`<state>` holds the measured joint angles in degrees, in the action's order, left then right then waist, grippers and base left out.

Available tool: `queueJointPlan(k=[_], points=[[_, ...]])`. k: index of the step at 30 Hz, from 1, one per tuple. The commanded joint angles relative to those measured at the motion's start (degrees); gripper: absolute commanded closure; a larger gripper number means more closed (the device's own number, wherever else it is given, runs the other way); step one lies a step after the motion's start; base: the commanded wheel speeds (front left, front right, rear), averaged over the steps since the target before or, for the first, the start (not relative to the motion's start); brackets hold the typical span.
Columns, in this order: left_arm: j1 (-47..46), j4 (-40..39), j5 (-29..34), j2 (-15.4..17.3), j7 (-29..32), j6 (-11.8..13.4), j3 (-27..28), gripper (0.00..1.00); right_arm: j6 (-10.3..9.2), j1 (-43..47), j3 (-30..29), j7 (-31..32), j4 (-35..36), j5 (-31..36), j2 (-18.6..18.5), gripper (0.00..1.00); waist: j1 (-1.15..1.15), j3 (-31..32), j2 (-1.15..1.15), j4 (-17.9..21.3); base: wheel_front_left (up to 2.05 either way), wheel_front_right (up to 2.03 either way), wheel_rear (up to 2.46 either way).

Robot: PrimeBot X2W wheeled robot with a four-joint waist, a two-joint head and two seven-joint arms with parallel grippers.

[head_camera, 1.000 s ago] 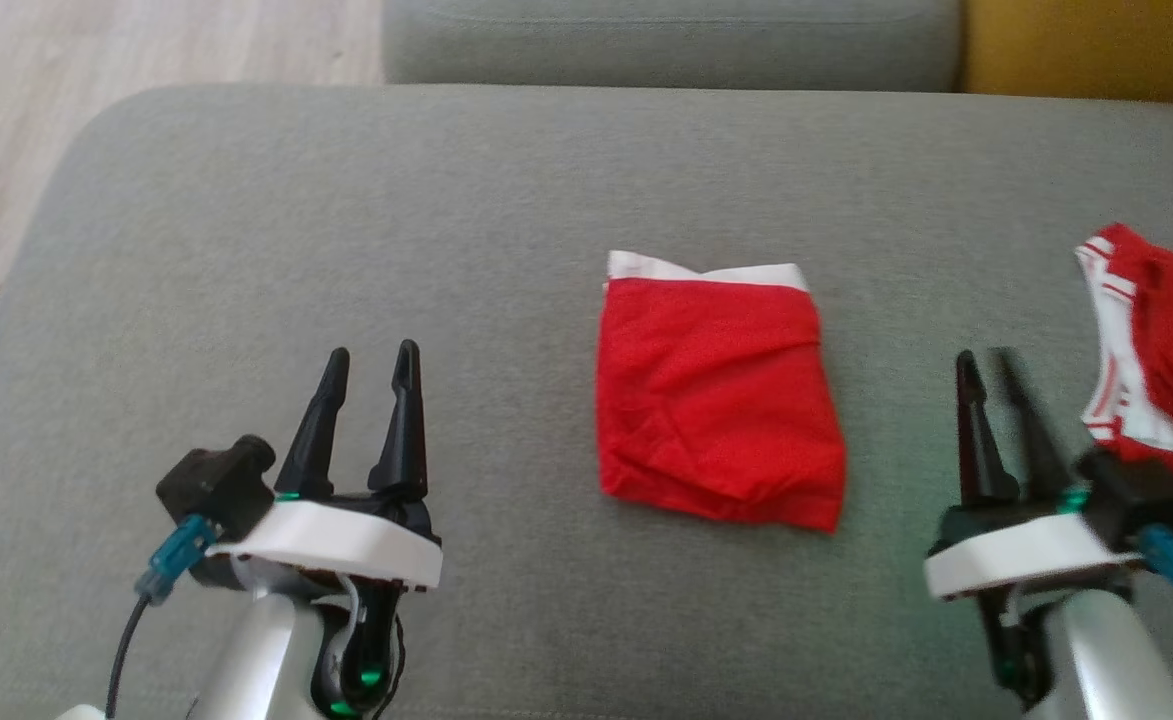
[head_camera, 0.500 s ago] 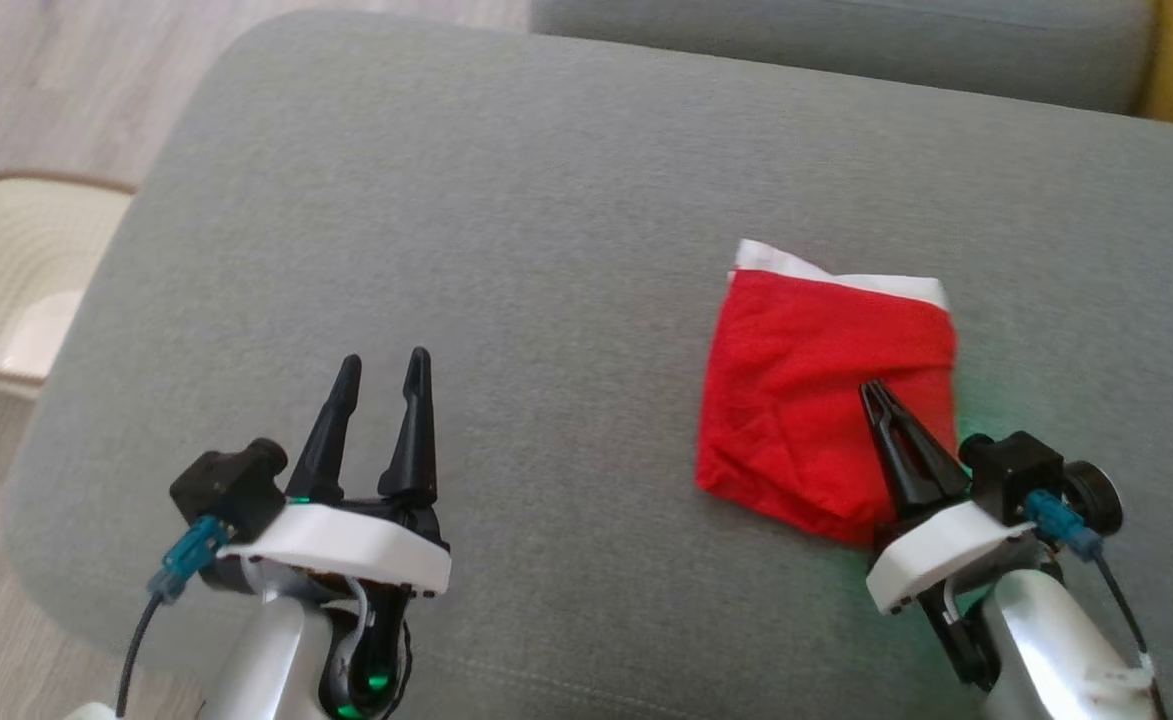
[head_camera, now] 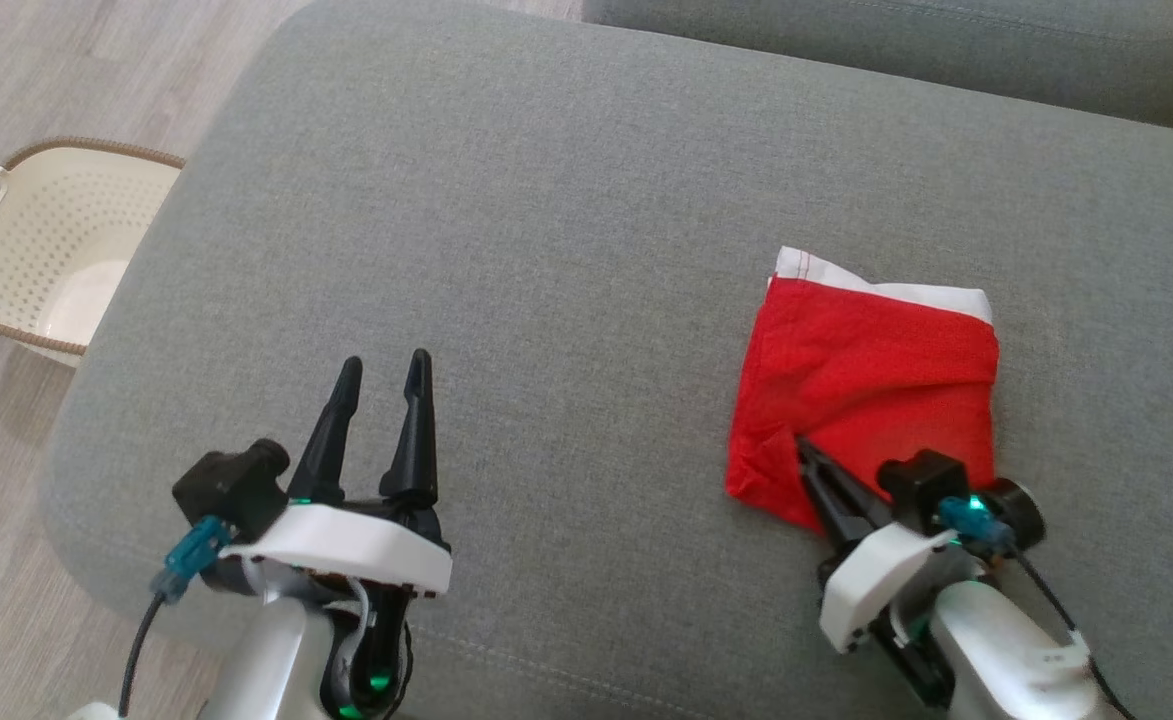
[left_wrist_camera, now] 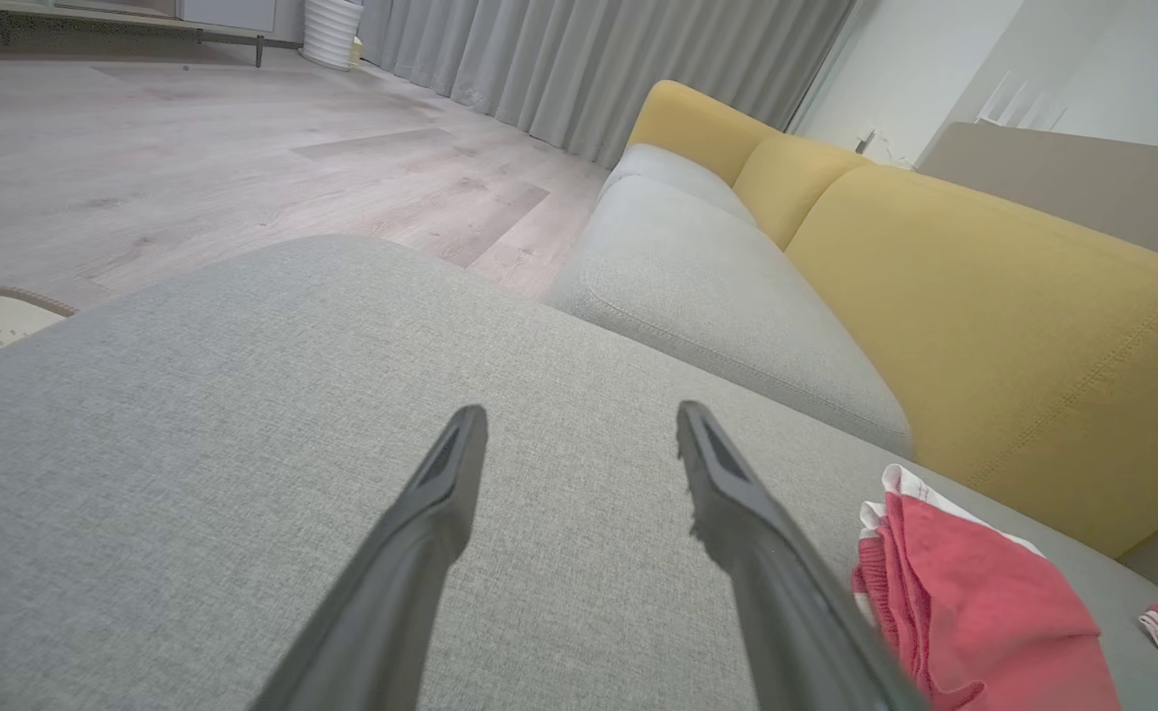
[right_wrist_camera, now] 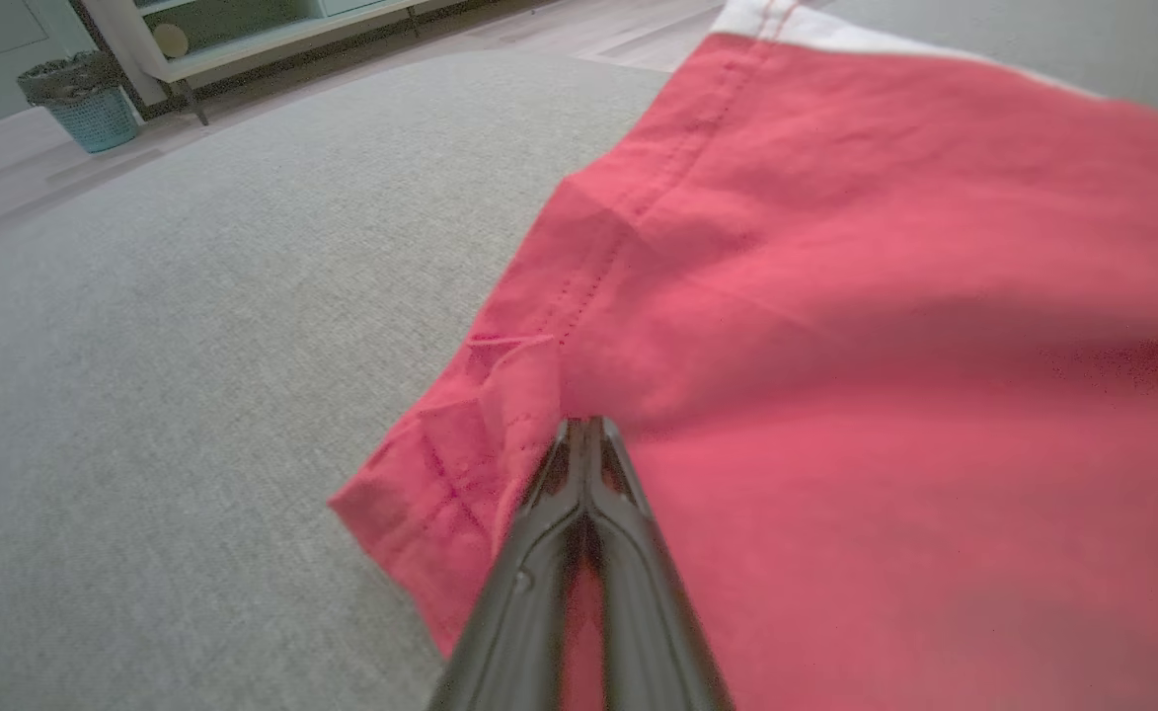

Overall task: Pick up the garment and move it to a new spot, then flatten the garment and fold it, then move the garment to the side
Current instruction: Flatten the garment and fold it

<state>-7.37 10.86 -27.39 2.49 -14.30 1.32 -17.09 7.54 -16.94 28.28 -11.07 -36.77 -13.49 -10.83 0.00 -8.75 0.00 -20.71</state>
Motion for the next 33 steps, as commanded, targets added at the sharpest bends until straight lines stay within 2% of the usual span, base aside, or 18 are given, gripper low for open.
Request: queueJointPlan(k=[1, 8, 15, 22, 33], points=[[-2.69, -1.74, -0.61, 0.39, -0.7, 0.11, 1.65, 0.0, -0.05, -1.96, 1.85, -0.13, 1.22, -0.8, -0.29, 1.0, 0.0, 0.04, 0.0, 0.04, 0.0, 0.0, 0.0], [-2.39, -1.57, -0.45, 0.39, -0.7, 0.22, 1.74, 0.0, -0.05, -2.82, 10.45, -0.26, 1.4, -7.25, -1.85, 1.0, 0.0, 0.66, 0.0, 0.47, 0.0, 0.0, 0.0], [-2.07, -1.51, -0.2, 0.39, -0.7, 0.19, 2.23, 0.0, -0.05, -4.42, 13.22, -0.34, 0.23, -10.82, -2.82, 1.0, 0.0, 1.28, 0.0, 2.03, 0.0, 0.0, 0.0], [-1.7, -1.81, 0.67, 0.39, -0.7, -0.21, 3.26, 0.0, -0.05, -6.23, 4.69, -3.18, 2.75, -12.4, -2.93, 1.0, 0.0, 2.39, 0.0, 6.11, 0.0, 0.0, 0.0], [-2.27, -3.67, 1.62, 0.39, -0.7, -0.71, 4.68, 0.0, -0.05, 0.67, -15.63, -3.9, 13.45, -0.61, -1.57, 1.0, 0.0, 3.64, 0.0, 13.99, 0.0, 0.0, 0.0]])
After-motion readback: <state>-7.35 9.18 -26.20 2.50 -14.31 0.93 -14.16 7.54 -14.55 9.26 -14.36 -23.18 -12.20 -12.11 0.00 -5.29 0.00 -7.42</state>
